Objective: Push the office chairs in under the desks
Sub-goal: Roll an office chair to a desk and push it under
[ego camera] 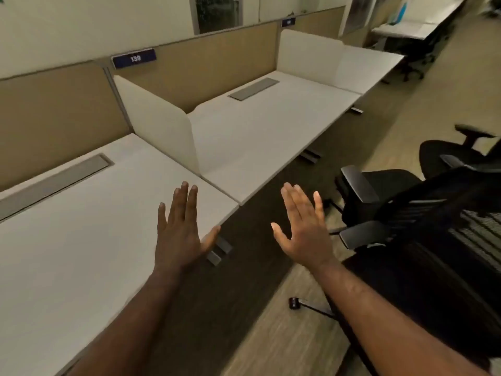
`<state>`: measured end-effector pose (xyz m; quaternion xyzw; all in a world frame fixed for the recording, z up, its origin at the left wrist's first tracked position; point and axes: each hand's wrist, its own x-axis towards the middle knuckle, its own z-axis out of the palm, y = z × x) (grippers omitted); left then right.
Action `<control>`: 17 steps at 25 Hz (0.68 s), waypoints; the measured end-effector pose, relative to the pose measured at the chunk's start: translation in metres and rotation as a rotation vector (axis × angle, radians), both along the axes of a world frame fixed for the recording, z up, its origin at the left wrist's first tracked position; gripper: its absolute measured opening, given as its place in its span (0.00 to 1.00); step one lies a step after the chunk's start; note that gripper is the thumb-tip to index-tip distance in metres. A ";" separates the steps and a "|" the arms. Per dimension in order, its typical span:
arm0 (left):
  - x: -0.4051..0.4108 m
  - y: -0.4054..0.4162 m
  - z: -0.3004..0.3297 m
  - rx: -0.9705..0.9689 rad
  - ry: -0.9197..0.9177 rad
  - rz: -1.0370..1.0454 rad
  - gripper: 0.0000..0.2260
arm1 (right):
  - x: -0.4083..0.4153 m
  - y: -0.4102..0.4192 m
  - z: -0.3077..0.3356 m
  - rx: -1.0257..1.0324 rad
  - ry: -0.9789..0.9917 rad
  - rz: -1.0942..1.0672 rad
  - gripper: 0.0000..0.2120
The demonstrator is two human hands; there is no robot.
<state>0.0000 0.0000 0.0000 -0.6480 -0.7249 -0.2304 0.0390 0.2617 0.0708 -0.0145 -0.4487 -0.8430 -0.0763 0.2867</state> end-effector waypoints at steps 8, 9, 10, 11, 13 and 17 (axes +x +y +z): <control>0.200 -0.008 -0.016 -0.100 0.043 -0.265 0.43 | 0.197 -0.080 -0.011 -0.003 -0.042 -0.247 0.39; 0.230 -0.013 -0.016 -0.098 0.050 -0.293 0.43 | 0.224 -0.094 -0.011 -0.021 -0.045 -0.267 0.39; 0.258 -0.018 -0.016 -0.094 0.056 -0.328 0.43 | 0.247 -0.106 -0.011 -0.046 -0.051 -0.290 0.39; 0.290 -0.023 -0.016 -0.084 0.056 -0.370 0.42 | 0.274 -0.120 -0.010 -0.055 -0.057 -0.315 0.39; 0.345 -0.029 -0.016 -0.065 0.039 -0.437 0.42 | 0.321 -0.143 -0.007 -0.068 -0.067 -0.369 0.39; 0.444 -0.040 -0.020 -0.033 0.045 -0.584 0.41 | 0.405 -0.182 -0.002 -0.088 -0.090 -0.501 0.39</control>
